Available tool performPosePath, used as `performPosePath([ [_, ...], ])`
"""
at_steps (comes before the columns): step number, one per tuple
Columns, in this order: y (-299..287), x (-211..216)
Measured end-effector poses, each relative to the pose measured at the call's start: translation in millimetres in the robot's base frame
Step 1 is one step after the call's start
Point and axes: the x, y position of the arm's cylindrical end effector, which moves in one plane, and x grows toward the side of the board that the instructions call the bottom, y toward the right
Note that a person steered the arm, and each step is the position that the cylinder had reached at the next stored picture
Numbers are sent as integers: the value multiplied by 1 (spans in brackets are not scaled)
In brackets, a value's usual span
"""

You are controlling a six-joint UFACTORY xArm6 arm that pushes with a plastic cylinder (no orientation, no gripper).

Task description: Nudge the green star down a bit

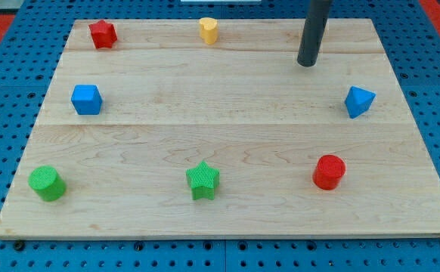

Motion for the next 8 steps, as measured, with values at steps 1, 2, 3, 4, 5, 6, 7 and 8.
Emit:
performPosePath([
  [1,16,10],
  [2,22,20],
  [3,26,45],
  [4,21,37],
  [5,-24,45],
  [6,-77,93],
  [7,-78,164],
  [8,-133,199],
])
